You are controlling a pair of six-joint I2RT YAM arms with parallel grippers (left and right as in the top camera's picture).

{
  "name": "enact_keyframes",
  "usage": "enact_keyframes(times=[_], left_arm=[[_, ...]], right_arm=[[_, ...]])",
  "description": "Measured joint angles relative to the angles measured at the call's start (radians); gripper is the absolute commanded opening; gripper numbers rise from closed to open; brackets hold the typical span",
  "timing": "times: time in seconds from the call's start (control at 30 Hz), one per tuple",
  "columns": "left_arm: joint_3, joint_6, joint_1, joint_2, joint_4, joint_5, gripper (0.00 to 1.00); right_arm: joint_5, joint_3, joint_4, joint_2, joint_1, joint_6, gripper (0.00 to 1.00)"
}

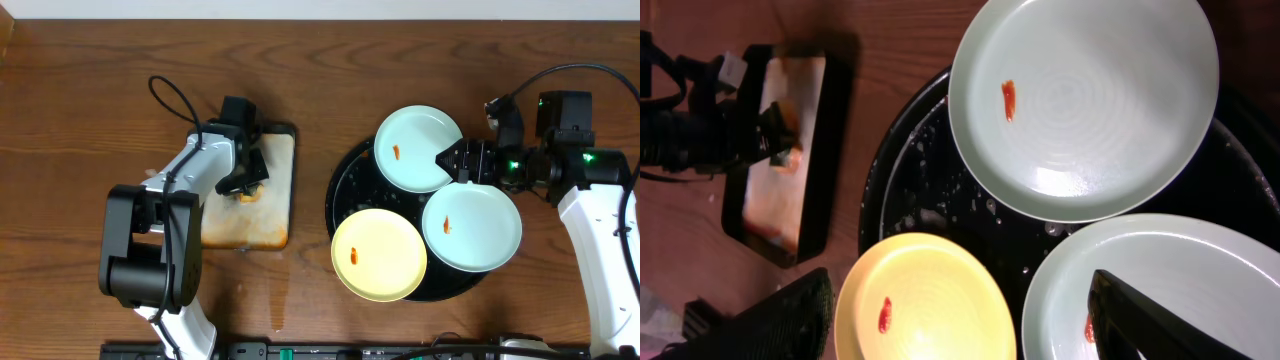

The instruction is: Clean dirty plates on tray and stack at the side

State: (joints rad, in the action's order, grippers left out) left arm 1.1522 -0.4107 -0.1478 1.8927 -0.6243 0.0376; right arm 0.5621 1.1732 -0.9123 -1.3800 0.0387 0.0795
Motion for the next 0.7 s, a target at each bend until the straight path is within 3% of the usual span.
enact_keyframes(times=[0.2, 0.23, 0.33, 0.4, 0.57, 0.7], left_arm=[[0.014, 0.095, 0.005, -0.018, -0.061, 0.077, 0.08], [0.014, 0.104, 0.005, -0.027, -0.071, 0.089, 0.1], [0.014, 0.146, 0.002, -0.081, -0.09, 0.108, 0.33], [0.019, 0.162, 0.002, -0.118, -0.105, 0.117, 0.41], [0.024, 0.182, 0.002, -0.143, -0.102, 0.121, 0.49], [0.002, 0.183, 0.002, -0.127, -0.047, 0.116, 0.49]], right_arm=[[0.0, 0.0, 0.0, 0.0, 0.0, 0.0, 0.79], [0.0, 0.0, 0.0, 0.0, 0.0, 0.0, 0.8], [0.0, 0.0, 0.0, 0.0, 0.0, 0.0, 0.79], [0.0, 0.0, 0.0, 0.0, 0.0, 0.0, 0.8], [0.0, 0.0, 0.0, 0.0, 0.0, 0.0, 0.8], [0.0, 0.0, 0.0, 0.0, 0.0, 0.0, 0.8]])
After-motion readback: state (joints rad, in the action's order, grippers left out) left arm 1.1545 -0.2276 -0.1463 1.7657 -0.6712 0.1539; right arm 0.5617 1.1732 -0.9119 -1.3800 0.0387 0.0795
